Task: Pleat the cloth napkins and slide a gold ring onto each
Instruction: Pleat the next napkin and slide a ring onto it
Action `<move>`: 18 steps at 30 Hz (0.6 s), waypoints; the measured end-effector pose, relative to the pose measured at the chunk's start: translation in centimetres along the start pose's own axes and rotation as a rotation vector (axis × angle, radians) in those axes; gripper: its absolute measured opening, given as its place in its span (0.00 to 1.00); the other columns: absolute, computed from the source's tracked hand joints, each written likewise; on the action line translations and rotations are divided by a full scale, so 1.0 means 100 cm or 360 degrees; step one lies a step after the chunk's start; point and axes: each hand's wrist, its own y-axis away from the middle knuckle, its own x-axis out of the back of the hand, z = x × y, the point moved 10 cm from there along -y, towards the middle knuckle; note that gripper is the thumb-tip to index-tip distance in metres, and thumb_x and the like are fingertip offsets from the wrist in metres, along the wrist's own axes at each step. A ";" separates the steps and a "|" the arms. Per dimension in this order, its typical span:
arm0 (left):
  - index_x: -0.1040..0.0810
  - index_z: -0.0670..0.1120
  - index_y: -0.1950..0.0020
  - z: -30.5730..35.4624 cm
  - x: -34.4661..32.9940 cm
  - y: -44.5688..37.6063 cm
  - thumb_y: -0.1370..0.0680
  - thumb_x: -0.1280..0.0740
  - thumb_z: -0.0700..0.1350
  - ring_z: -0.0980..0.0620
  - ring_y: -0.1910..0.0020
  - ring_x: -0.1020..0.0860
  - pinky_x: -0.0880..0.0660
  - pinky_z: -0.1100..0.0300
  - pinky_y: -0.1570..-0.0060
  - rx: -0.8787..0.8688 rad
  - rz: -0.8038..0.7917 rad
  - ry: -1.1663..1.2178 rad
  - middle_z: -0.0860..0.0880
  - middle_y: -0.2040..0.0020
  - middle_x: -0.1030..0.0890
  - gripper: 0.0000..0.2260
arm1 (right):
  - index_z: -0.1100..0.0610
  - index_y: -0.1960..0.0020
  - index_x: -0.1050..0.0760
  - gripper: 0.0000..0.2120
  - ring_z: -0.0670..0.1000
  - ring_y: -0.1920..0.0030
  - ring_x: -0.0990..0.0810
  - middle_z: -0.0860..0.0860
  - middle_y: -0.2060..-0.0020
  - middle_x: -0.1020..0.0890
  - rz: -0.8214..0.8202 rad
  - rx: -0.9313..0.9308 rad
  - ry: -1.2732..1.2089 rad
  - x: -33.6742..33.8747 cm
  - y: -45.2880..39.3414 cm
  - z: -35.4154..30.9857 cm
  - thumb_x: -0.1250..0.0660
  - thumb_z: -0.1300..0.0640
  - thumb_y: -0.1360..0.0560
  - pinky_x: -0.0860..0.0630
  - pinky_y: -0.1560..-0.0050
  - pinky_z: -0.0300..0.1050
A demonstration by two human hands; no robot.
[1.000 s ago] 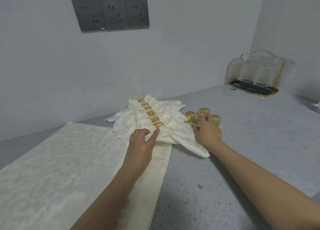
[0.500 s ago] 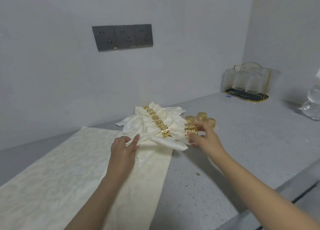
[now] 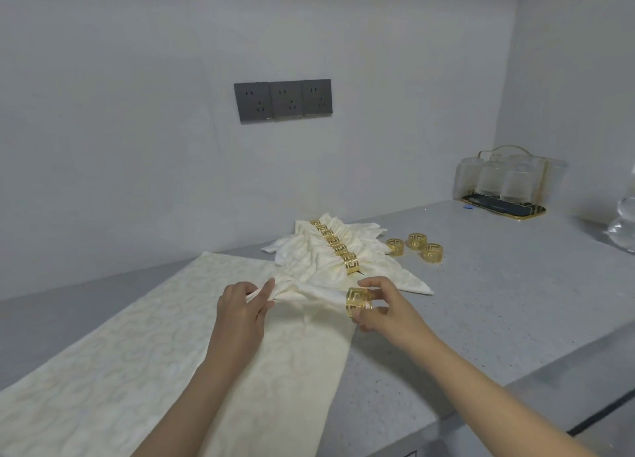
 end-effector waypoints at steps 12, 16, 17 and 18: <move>0.30 0.52 0.33 0.020 0.024 0.024 0.17 0.51 0.54 0.51 0.53 0.31 0.29 0.57 0.51 -0.0180 -0.0068 0.0067 0.48 0.54 0.27 0.18 | 0.44 0.47 0.27 0.19 0.38 0.61 0.25 0.45 0.51 0.21 -0.0268 0.0130 0.0430 -0.042 0.011 -0.010 0.25 0.57 0.32 0.30 0.59 0.29; 0.30 0.53 0.32 0.022 0.028 0.028 0.17 0.50 0.53 0.51 0.54 0.32 0.29 0.57 0.53 -0.0248 -0.0129 0.0049 0.48 0.55 0.26 0.17 | 0.46 0.47 0.28 0.19 0.37 0.55 0.23 0.42 0.52 0.21 -0.0225 0.0242 0.0508 -0.043 0.012 -0.019 0.25 0.58 0.32 0.29 0.53 0.28; 0.30 0.53 0.32 0.024 0.028 0.028 0.17 0.50 0.53 0.51 0.55 0.32 0.29 0.56 0.54 -0.0275 -0.0142 0.0039 0.48 0.55 0.26 0.17 | 0.46 0.46 0.29 0.19 0.38 0.52 0.23 0.42 0.51 0.20 -0.0242 0.0269 0.0547 -0.045 0.013 -0.021 0.26 0.58 0.32 0.29 0.50 0.30; 0.30 0.53 0.32 0.024 0.029 0.029 0.17 0.50 0.53 0.51 0.55 0.32 0.29 0.56 0.54 -0.0292 -0.0144 0.0030 0.47 0.55 0.26 0.17 | 0.45 0.46 0.29 0.19 0.38 0.50 0.23 0.41 0.51 0.21 -0.0262 0.0297 0.0612 -0.048 0.014 -0.023 0.27 0.58 0.32 0.28 0.48 0.33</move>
